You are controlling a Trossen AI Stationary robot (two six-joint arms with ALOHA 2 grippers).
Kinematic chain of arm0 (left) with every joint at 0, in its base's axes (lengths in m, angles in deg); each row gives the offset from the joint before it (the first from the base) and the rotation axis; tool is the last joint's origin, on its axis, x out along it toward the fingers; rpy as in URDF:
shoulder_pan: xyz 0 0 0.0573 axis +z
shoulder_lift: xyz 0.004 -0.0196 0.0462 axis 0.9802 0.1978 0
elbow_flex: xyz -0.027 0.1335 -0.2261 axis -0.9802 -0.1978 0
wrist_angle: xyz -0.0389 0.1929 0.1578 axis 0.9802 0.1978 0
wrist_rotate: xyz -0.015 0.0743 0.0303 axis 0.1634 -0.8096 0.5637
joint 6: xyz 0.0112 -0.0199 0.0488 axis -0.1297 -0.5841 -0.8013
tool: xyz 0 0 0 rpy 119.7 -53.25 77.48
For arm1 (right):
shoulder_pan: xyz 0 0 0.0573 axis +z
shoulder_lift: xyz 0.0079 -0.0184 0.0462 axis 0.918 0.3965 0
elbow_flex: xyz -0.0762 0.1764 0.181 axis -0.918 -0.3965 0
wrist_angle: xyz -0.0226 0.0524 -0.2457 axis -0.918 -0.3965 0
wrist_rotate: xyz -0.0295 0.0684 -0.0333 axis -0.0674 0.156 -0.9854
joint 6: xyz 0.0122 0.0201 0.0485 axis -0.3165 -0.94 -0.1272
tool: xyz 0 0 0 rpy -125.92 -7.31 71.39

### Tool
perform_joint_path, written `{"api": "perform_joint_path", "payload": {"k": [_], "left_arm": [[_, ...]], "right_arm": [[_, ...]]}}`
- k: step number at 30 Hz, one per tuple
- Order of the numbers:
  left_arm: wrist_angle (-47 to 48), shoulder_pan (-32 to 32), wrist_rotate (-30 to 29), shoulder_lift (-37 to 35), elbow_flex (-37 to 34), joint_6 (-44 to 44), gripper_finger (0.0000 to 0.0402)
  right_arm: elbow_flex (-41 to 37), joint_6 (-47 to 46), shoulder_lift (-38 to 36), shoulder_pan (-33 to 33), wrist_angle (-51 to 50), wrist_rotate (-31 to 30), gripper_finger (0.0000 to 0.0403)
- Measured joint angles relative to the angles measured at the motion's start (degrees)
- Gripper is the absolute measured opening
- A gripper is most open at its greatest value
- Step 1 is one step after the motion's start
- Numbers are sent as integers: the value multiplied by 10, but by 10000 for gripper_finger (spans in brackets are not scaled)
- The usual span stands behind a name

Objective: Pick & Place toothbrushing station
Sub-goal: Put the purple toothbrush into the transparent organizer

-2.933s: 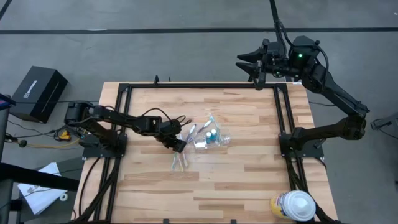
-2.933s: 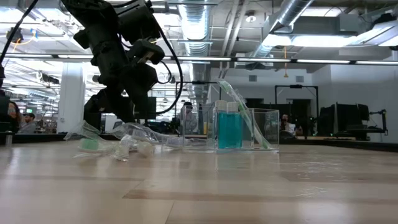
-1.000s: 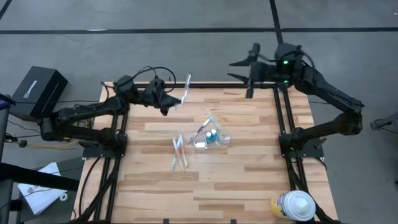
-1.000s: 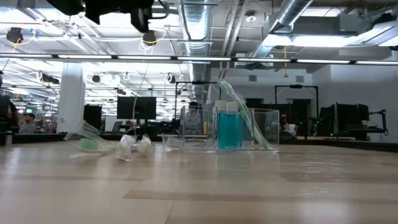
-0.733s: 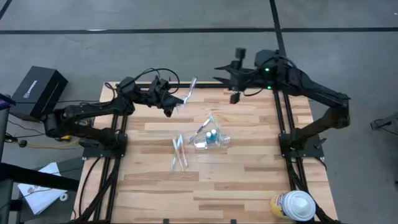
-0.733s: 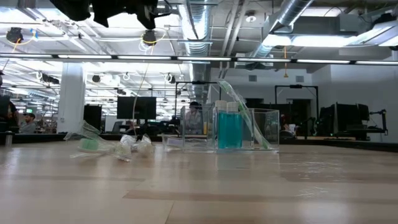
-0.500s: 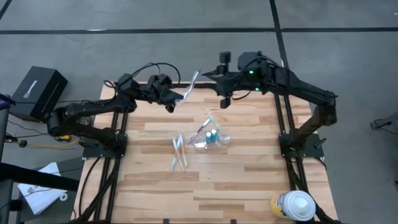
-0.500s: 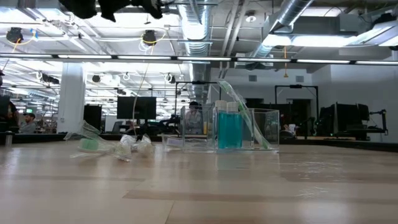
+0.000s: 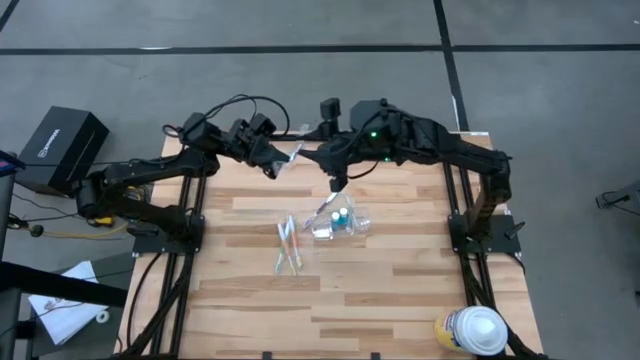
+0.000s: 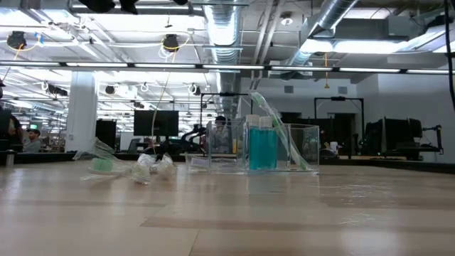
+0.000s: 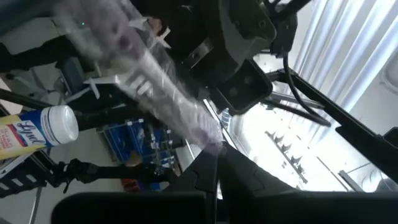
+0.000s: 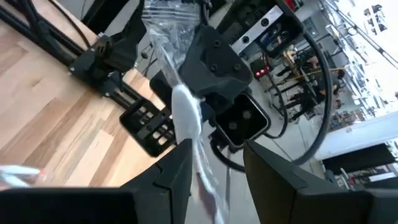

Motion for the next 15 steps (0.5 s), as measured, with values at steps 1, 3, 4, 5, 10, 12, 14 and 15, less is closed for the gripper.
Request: {"api": "perform_joint_path", "payload": {"k": [1, 3, 4, 5, 10, 12, 14, 15], "left_arm": [[-2, 0, 3, 0, 0, 0, 1], [-5, 0, 9, 0, 0, 0, 1], [-8, 0, 11, 0, 0, 1, 1], [-10, 0, 13, 0, 0, 2, 1], [-14, 2, 36, -1, 0, 3, 1], [-14, 7, 41, -1, 0, 4, 1], [-16, 12, 42, -1, 0, 5, 1], [-16, 15, 42, -1, 0, 5, 1]], "right_arm": [[9, 0, 7, 3, -6, -3, 133], [30, 0, 21, 8, -22, -9, 133], [38, 0, 26, 10, -27, -13, 133], [45, -1, 30, 13, -34, -17, 133], [51, -4, 28, 18, -39, -34, 133], [51, -20, 24, 18, -40, -38, 133], [52, -34, 19, 17, -42, -37, 133], [52, -37, 14, 17, -51, -37, 133]]}}
